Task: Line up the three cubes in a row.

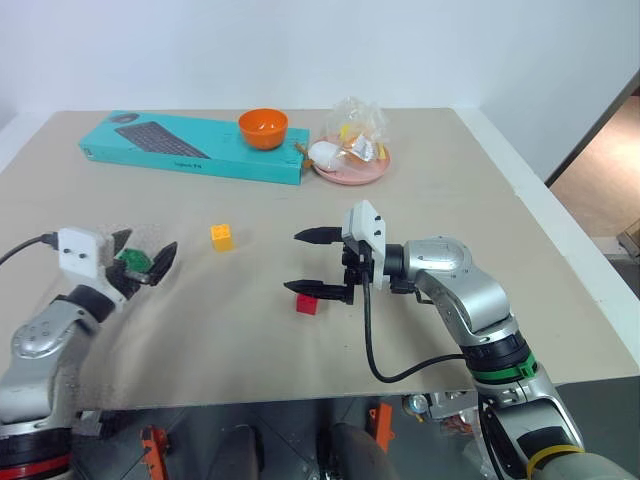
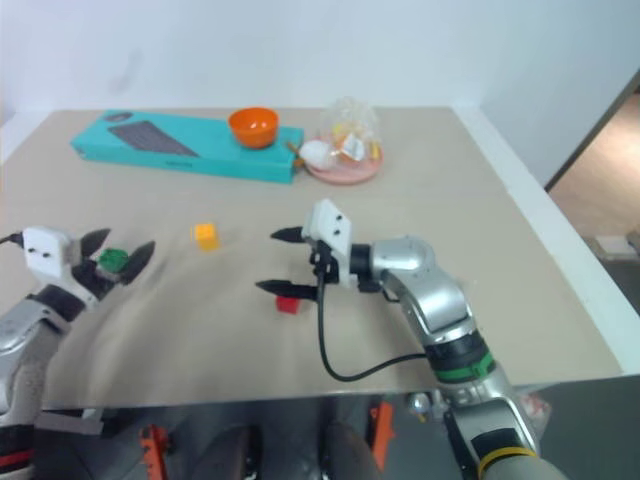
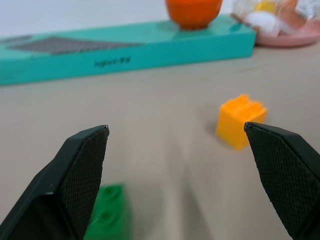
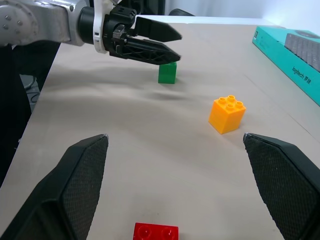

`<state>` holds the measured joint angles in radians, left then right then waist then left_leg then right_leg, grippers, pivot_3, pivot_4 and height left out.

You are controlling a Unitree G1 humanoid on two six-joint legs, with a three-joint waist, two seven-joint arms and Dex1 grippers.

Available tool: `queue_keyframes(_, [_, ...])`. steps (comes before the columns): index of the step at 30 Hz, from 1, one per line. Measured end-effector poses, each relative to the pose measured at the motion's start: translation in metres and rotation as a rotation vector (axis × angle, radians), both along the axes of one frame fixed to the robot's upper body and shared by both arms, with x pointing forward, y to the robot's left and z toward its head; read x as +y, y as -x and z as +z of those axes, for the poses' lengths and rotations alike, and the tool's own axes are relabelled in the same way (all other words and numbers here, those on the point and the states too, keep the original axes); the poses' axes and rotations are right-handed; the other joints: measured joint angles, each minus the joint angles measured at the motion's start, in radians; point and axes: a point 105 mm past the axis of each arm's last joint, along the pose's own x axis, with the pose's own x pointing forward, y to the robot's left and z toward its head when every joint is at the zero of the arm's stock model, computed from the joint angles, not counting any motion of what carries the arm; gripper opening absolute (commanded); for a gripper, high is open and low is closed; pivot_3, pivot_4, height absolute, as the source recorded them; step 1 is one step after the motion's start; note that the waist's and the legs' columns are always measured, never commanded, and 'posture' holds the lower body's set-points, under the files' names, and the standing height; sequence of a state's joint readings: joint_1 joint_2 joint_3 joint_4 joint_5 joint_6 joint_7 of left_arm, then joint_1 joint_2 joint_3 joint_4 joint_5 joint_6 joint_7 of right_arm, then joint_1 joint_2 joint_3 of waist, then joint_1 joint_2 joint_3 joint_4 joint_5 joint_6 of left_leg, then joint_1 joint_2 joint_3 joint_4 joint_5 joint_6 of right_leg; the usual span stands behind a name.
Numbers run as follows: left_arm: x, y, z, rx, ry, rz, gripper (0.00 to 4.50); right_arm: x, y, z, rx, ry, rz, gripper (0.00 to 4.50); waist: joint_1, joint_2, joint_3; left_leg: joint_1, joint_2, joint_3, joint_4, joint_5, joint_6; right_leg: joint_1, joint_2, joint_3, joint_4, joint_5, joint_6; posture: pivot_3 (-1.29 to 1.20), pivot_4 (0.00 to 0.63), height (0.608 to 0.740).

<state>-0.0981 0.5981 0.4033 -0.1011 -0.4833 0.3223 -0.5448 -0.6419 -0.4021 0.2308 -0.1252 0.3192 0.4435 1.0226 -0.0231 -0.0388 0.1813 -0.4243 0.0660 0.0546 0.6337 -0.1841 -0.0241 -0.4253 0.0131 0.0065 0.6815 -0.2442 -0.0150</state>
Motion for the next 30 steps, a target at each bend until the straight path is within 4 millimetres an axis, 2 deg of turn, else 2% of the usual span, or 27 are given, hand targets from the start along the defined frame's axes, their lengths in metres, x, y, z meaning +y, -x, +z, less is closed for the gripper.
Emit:
queue_keyframes(5, [0.016, -0.003, 0.003, 0.022, 0.001, 0.000, 4.50, 0.002, 0.001, 0.002, -0.014, -0.010, 0.010, 4.48, 0.000, 0.000, 0.000, 0.000, 0.000, 0.000, 0.000, 0.000, 0.000, 0.000, -0.001, 0.000, 0.000, 0.000, 0.000, 0.00, 0.150, 0.740])
queue_keyframes(9, [0.027, -0.007, -0.010, 0.079, 0.013, 0.011, 4.50, 0.002, 0.001, 0.001, -0.028, -0.008, 0.008, 4.48, 0.000, 0.000, 0.000, 0.000, 0.000, 0.001, 0.000, 0.000, 0.000, 0.000, -0.001, 0.000, 0.000, 0.000, 0.000, 0.00, 0.150, 0.740])
queue_keyframes(19, [0.028, -0.021, -0.029, 0.176, 0.011, -0.002, 4.50, -0.002, -0.002, -0.002, -0.053, 0.003, -0.026, 4.48, 0.000, 0.000, 0.000, 0.000, 0.000, 0.001, 0.000, 0.000, 0.000, 0.000, -0.001, 0.000, 0.000, 0.000, 0.000, 0.00, 0.150, 0.740])
queue_keyframes(22, [0.029, -0.021, -0.040, 0.225, 0.015, -0.002, 3.74, -0.003, -0.002, -0.002, -0.055, 0.005, -0.031, 4.50, 0.000, 0.000, 0.000, 0.000, 0.000, 0.001, 0.000, 0.000, 0.000, -0.001, -0.001, 0.000, 0.000, 0.000, 0.000, 0.00, 0.150, 0.740])
queue_keyframes(27, [0.031, -0.021, -0.051, 0.263, -0.012, 0.003, 1.99, -0.006, -0.003, -0.005, -0.056, 0.007, -0.047, 4.50, 0.000, 0.000, 0.000, 0.000, 0.001, 0.001, -0.001, 0.000, 0.000, -0.001, -0.001, 0.000, 0.000, 0.000, 0.000, 0.00, 0.150, 0.740])
queue_keyframes(30, [0.033, -0.021, -0.051, 0.261, -0.023, 0.009, 1.99, -0.006, -0.002, -0.004, -0.066, 0.009, -0.054, 4.50, 0.000, -0.001, 0.000, 0.000, 0.001, 0.001, -0.001, 0.000, 0.000, -0.001, -0.001, 0.000, 0.000, 0.000, 0.000, 0.00, 0.150, 0.740])
